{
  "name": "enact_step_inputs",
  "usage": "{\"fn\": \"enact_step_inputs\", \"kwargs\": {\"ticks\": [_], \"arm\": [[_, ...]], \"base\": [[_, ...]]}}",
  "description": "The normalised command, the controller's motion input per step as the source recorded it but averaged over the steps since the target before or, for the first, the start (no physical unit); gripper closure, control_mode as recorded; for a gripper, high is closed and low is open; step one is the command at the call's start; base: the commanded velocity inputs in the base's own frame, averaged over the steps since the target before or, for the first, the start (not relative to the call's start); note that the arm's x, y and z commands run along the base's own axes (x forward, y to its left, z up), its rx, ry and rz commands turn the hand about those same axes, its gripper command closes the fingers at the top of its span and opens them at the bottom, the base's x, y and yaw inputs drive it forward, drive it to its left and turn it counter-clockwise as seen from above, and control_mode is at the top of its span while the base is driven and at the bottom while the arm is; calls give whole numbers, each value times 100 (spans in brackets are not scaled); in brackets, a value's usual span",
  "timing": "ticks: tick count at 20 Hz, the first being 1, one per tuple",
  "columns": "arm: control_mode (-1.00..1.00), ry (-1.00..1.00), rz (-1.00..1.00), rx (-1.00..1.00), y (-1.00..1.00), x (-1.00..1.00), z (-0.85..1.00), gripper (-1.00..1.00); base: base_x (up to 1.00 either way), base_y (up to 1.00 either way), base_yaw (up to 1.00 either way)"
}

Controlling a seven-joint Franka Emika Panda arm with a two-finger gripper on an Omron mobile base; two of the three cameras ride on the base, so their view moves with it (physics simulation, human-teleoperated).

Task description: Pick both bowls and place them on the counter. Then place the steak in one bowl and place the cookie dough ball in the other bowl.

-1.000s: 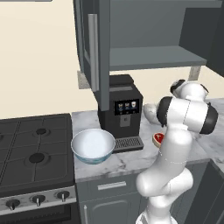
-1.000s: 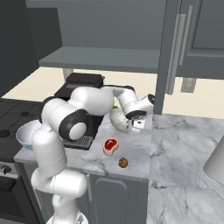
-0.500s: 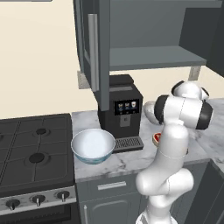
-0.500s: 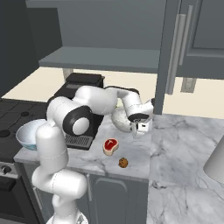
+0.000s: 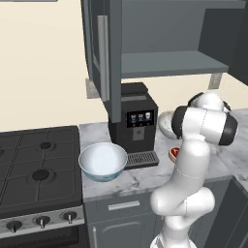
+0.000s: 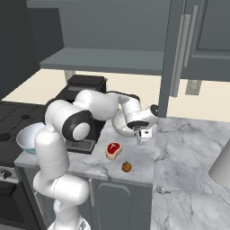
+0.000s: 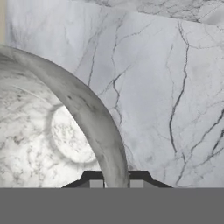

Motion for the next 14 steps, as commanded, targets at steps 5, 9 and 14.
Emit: {"fn": "enact_step_inputs", "kwargs": {"ticks": [5, 9, 14], "arm": [[-100, -1, 0, -7, 7, 0, 0, 100], [-100, 0, 0, -8, 1, -2, 10, 100], [-100, 0, 0, -5, 0, -2, 7, 100]], "base": [[0, 0, 0], [0, 0, 0], [0, 0, 0]]}}
